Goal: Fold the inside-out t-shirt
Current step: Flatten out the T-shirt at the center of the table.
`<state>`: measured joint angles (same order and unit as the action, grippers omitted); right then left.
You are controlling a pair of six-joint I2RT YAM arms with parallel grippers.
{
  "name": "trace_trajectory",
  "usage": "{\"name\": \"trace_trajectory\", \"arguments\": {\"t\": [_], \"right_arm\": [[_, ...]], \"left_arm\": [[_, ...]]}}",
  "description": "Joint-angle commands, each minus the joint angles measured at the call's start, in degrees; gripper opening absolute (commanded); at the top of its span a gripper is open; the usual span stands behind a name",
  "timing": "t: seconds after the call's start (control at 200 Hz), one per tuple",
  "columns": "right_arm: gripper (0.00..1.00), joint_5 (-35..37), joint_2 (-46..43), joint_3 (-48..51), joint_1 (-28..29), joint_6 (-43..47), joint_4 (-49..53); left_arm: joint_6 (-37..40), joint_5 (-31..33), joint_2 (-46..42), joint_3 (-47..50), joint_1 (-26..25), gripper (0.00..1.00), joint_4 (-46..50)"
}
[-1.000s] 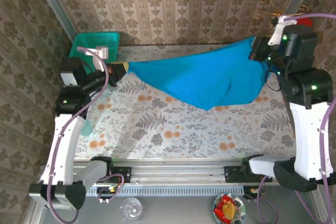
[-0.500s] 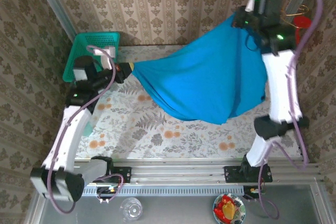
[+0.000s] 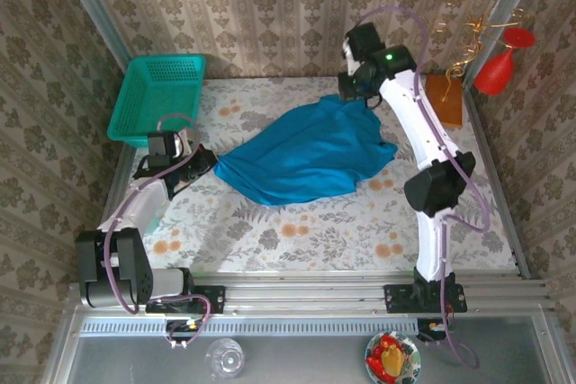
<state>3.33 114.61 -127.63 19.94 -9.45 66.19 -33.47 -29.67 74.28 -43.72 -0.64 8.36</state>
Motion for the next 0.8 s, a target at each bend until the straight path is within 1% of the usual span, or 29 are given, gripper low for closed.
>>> {"name": "trace_trajectory", "arguments": {"t": [0.0, 0.14, 0.2, 0.24, 0.3, 0.33, 0.465, 0.625, 0.675, 0.755, 0.795], "right_arm": [[0.25, -3.1, -10.1, 15.4, 2.1, -0.4, -9.1], [0.25, -3.7, -17.3, 33.4, 3.6, -4.8, -14.5], [0.27, -3.9, -20.4, 41.7, 3.7, -7.2, -18.1], [0.29, -4.1, -22.3, 47.3, 3.6, -8.8, -21.0], [0.36, -4.4, -24.1, 54.4, 3.1, -10.5, -24.6], [0.37, -4.7, -24.5, 57.3, 2.7, -11.6, -26.3], [0.41, -7.9, -23.6, 66.5, 0.9, -15.0, -34.9], [0.43, -11.7, -18.8, 70.4, 0.1, -17.7, -43.0], [0.39, -12.4, -17.4, 70.3, 0.0, -18.1, -43.8], [0.29, -12.2, -17.2, 70.0, 0.1, -18.6, -44.3], [0.21, -11.8, -17.8, 69.6, 0.0, -18.4, -44.0]], "left_arm": [[0.3, 0.9, -2.9, 1.2, 0.4, 0.02, -0.8], [1.5, 1.9, -5.7, 2.1, 0.4, 0.04, 1.5], [1.9, 2.1, -6.7, 2.8, 0.4, 0.05, 2.2], [2.0, 2.2, -7.2, 3.3, 0.4, 0.04, 2.5], [2.2, 2.2, -7.7, 4.1, 0.5, 0.04, 2.6], [2.4, 2.1, -7.7, 4.5, 0.4, 0.04, 2.6], [2.3, 1.4, -7.5, 5.8, 0.4, 0.03, 2.0], [2.1, 1.1, -7.6, 6.2, 0.5, 0.02, 1.7], [1.9, 1.1, -7.7, 6.2, 0.5, 0.01, 1.6], [1.6, 1.0, -8.1, 6.0, 0.4, 0.01, 1.5], [1.4, 1.0, -8.3, 6.0, 0.4, 0.01, 1.6]]}}
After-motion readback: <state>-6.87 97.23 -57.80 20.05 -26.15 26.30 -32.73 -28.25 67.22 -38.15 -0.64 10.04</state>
